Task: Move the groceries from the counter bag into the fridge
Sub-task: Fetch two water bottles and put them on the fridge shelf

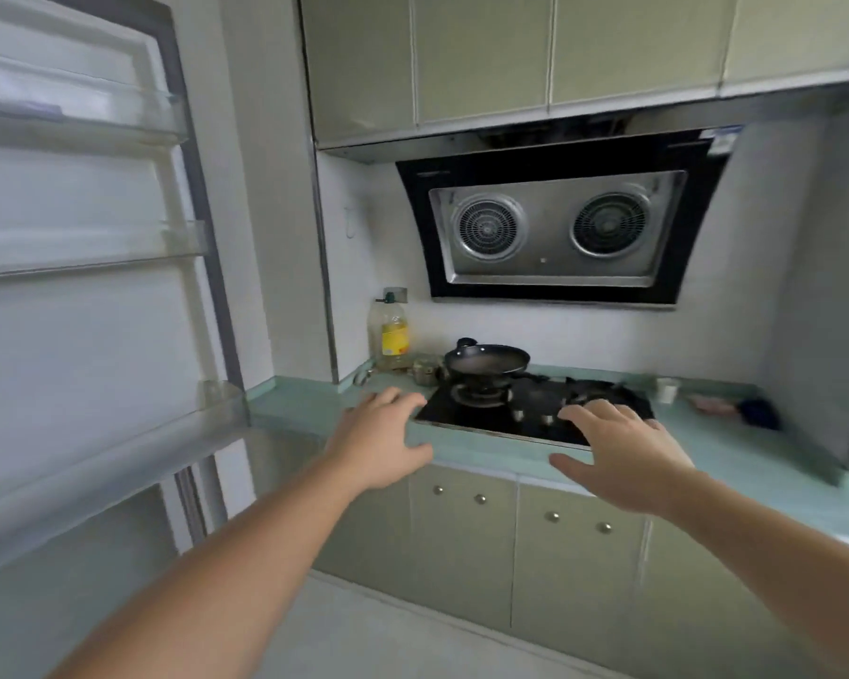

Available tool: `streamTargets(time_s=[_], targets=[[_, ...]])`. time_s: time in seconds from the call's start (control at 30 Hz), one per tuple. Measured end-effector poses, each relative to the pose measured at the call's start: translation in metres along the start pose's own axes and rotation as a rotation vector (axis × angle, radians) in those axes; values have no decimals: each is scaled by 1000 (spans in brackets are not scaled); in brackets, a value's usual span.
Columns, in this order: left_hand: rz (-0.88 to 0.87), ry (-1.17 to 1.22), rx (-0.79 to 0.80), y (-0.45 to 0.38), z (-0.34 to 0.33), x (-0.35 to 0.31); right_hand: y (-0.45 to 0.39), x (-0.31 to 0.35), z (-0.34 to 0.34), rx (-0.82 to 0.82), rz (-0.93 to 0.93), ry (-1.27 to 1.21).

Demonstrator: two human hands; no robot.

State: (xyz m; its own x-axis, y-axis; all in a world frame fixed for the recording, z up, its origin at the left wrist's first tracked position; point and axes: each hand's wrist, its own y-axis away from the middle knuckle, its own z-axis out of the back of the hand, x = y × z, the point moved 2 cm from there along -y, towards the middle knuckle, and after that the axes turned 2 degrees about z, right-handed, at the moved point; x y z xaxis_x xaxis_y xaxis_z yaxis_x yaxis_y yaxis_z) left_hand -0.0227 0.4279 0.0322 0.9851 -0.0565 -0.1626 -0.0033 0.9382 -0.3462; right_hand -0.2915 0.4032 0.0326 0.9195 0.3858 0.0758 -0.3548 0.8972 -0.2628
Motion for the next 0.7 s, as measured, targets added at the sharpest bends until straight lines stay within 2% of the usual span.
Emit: streamTargets(time_s=[0.23, 0.5, 0.7], targets=[[-366, 133, 69, -31, -39, -115, 105, -75, 25, -28, -412, 94], [-725, 288, 199, -17, -69, -194, 210, -67, 38, -61, -837, 123], [-905, 393, 288, 34, -69, -274, 300, -69, 69, -110, -1026, 201]])
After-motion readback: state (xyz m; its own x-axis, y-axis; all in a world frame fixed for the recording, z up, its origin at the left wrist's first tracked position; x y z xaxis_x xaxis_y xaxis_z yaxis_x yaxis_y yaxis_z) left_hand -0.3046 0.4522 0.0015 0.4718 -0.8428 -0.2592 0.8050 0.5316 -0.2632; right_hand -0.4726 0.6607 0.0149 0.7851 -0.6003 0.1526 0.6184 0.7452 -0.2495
